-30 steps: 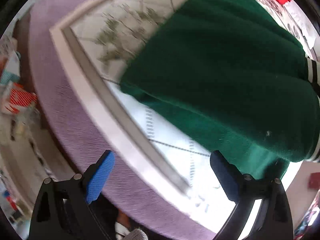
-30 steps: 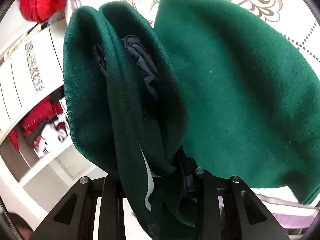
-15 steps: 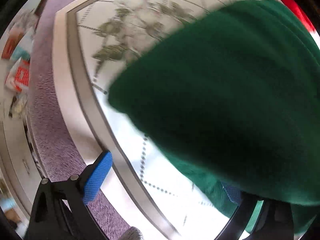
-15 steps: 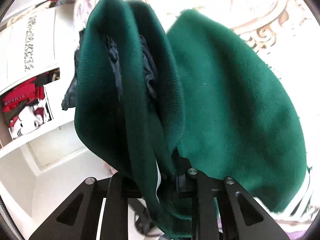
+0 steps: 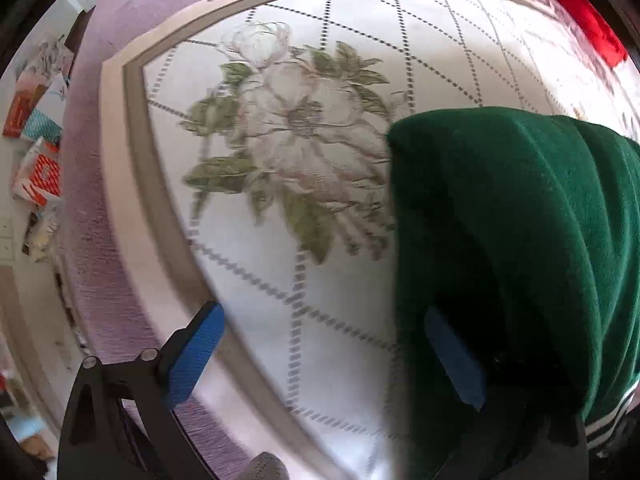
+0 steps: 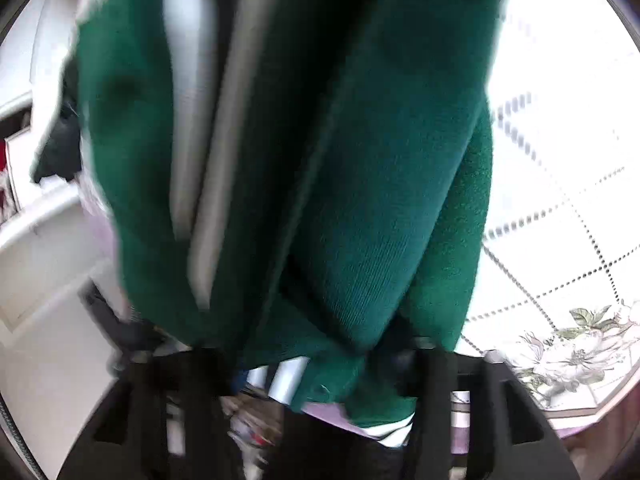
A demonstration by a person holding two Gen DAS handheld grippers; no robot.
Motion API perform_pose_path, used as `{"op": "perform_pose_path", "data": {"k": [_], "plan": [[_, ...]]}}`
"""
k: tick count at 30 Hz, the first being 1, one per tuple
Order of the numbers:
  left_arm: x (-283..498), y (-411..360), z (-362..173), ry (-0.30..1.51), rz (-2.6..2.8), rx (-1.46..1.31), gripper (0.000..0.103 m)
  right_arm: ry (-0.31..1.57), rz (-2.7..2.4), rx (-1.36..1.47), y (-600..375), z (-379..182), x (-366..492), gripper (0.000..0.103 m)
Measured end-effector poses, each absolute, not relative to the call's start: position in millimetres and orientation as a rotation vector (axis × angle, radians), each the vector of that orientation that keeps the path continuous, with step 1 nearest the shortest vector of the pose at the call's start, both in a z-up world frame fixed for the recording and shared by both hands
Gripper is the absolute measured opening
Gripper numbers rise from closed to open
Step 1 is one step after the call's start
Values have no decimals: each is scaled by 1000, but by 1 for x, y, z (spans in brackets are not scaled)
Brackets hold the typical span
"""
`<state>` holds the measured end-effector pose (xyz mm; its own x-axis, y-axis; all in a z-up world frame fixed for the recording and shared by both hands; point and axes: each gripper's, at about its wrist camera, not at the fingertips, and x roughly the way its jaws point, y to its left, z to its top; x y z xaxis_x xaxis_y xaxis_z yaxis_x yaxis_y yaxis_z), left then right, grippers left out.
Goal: Fold large clothes
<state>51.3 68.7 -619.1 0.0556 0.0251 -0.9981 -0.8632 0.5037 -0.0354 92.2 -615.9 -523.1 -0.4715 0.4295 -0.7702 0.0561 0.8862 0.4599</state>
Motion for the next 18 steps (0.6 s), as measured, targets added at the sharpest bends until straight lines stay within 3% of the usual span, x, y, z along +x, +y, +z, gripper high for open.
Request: {"op": "perform_pose_path", "data": {"k": [3, 5, 11, 15, 17, 18], "plan": [[36, 78, -597, 1360, 810, -798, 101, 2010, 464, 210, -617, -493, 96, 59], [27, 88, -572, 1320, 836, -791, 101, 1899, 432, 112, -623, -458, 103, 59], [78, 77, -534, 1202, 751, -662, 101, 1552, 476, 223, -624, -391, 139, 59], [110, 77, -573, 1285, 708, -602, 103, 1474, 487, 173, -592, -415, 180, 48], [106, 85, -592, 1306, 694, -618, 103, 1506, 363, 25, -572, -453, 196, 38], [105, 88, -600, 1305, 678, -640, 103, 1552, 330, 31, -574, -477, 198, 38]]}}
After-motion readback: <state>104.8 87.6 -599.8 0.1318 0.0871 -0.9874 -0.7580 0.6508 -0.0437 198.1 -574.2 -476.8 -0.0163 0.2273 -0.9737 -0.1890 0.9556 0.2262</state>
